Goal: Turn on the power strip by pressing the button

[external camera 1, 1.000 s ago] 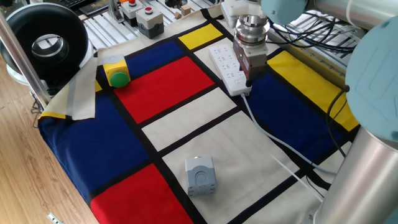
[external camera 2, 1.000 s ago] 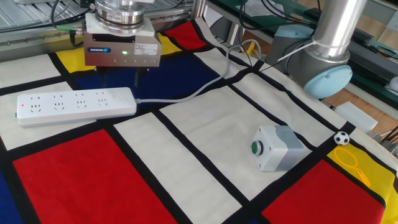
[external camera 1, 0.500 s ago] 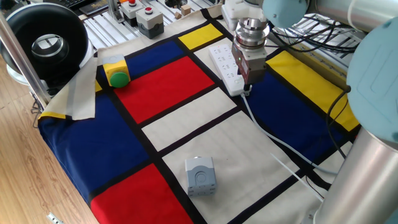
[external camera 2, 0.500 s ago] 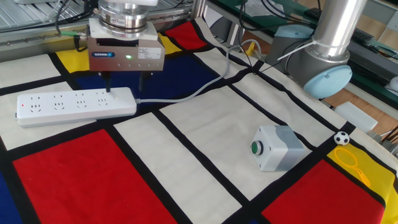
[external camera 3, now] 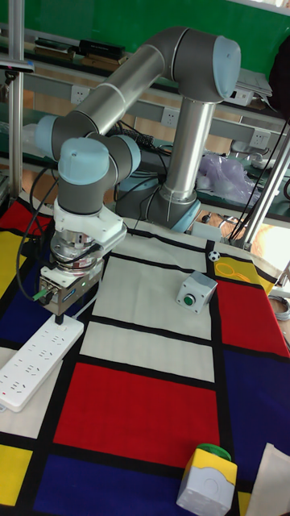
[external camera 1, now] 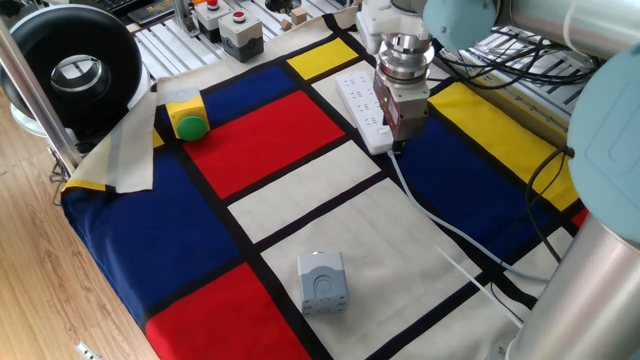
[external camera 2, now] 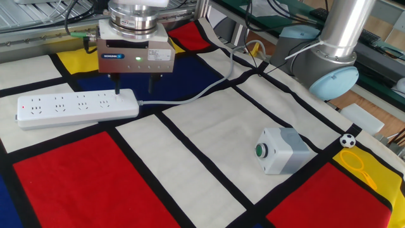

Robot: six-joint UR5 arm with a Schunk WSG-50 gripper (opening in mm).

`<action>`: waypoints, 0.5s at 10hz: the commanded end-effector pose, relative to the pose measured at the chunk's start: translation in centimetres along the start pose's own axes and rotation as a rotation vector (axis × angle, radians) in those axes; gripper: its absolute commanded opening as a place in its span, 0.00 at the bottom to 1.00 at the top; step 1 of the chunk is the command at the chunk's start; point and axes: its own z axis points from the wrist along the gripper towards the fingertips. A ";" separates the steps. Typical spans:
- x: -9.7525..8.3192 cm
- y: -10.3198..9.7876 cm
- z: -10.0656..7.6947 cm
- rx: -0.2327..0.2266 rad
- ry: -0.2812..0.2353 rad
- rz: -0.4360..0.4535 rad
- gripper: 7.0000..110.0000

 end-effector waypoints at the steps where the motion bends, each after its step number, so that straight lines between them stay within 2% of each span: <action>1: -0.2 -0.7 0.2 0.030 0.005 -0.060 0.57; 5: -0.7 -0.1 0.6 0.007 -0.007 -0.036 0.57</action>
